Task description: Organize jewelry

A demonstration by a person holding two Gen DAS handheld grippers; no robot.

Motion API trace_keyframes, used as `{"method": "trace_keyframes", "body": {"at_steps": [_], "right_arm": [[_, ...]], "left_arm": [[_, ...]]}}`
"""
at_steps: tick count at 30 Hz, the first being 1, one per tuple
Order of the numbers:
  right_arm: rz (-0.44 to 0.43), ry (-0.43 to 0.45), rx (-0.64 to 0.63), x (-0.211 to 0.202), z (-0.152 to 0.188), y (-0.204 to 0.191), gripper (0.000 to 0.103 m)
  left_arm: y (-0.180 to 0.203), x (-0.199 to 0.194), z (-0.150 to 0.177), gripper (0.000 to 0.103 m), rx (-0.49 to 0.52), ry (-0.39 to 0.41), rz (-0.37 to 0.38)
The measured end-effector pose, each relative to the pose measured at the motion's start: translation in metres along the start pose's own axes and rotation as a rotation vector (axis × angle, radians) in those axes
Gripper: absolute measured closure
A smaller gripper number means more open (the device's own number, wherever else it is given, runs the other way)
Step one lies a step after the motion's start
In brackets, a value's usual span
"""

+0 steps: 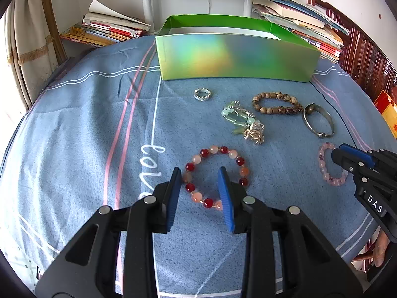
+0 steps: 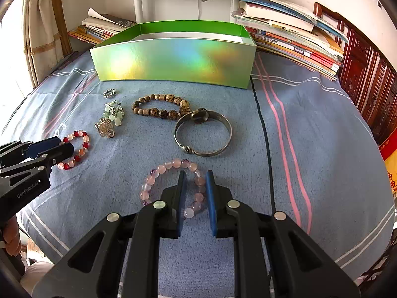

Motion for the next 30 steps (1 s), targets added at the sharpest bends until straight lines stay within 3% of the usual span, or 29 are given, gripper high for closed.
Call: {"method": "trace_keyframes", "body": {"at_steps": [5,15,23,30], "right_arm": [[0.001,0.003,-0.008,0.000,0.000,0.000,0.085],[0.035,-0.003,-0.022,0.001,-0.001,-0.002,0.081],[0.011,0.004,-0.025,0.000,0.000,-0.004,0.091],[-0.009,0.004,-0.011,0.000,-0.002,-0.002,0.094]], "left_arm": [[0.001,0.000,0.001,0.063,-0.001,0.012,-0.015],[-0.002,-0.001,0.003,0.062,-0.002,0.023,0.007],[0.012,-0.003,0.004,0.094,0.034,0.020,0.037],[0.006,-0.003,0.000,0.095,-0.002,0.003,0.059]]}}
Point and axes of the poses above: each gripper's, at about its wrist camera, not at the fingertips, and x roughly the way its jaws point, y to its right, z to its underside, the point moved 2 cm from there along x, roughly the way its jaws point, and after that the axes turned 5 degrees about y, right-handed, at the moved point
